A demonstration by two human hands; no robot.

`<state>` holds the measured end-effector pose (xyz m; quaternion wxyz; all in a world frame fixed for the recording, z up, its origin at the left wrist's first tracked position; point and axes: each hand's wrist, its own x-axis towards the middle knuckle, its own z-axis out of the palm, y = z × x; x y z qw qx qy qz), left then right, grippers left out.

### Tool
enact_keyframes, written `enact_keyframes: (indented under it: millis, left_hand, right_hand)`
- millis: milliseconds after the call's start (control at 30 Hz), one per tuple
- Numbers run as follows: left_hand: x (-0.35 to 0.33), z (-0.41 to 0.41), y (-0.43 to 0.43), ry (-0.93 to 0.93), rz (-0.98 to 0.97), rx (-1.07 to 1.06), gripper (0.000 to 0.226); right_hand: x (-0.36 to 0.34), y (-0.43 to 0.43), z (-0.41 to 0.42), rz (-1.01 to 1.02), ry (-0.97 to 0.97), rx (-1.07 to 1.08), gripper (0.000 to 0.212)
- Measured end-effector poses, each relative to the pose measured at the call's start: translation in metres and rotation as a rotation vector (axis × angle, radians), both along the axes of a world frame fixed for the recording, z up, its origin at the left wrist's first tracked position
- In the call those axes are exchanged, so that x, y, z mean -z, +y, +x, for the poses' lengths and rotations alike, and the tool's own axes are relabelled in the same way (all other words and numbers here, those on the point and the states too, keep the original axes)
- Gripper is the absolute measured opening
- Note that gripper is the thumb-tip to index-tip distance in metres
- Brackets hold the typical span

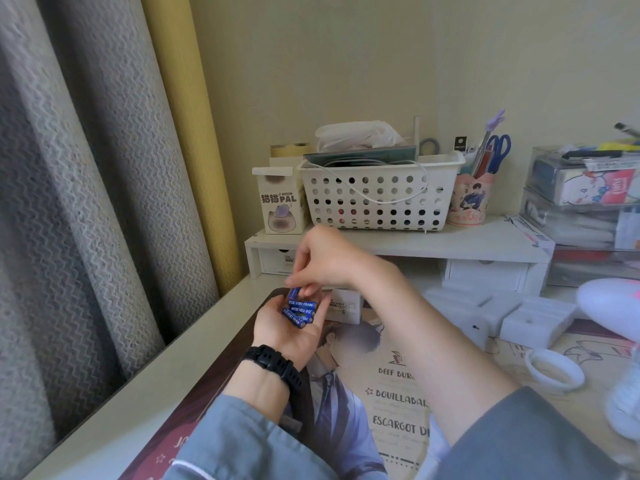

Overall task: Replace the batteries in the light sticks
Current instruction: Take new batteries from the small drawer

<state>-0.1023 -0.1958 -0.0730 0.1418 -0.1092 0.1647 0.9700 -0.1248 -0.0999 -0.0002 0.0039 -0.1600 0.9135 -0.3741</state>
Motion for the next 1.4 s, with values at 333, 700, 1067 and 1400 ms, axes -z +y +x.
enact_keyframes:
  millis: [333,700,1067,1400]
  left_hand:
    - [0.000,-0.003,0.000,-0.153,-0.007,-0.030,0.020]
    - [0.008,-0.007,-0.002,-0.077,-0.143,0.071,0.034]
    - [0.010,-0.011,0.001,-0.025,-0.200,0.055,0.029]
    - [0.009,-0.007,0.003,-0.001,-0.212,0.040,0.029]
  right_hand:
    - [0.012,0.006,-0.017,0.382,0.171,0.145,0.018]
    - [0.037,-0.004,-0.017,0.404,-0.073,0.138,0.043]
    - [0.043,-0.011,-0.011,0.453,-0.012,0.220,0.056]
    - [0.045,-0.016,-0.007,0.450,0.021,0.310,0.057]
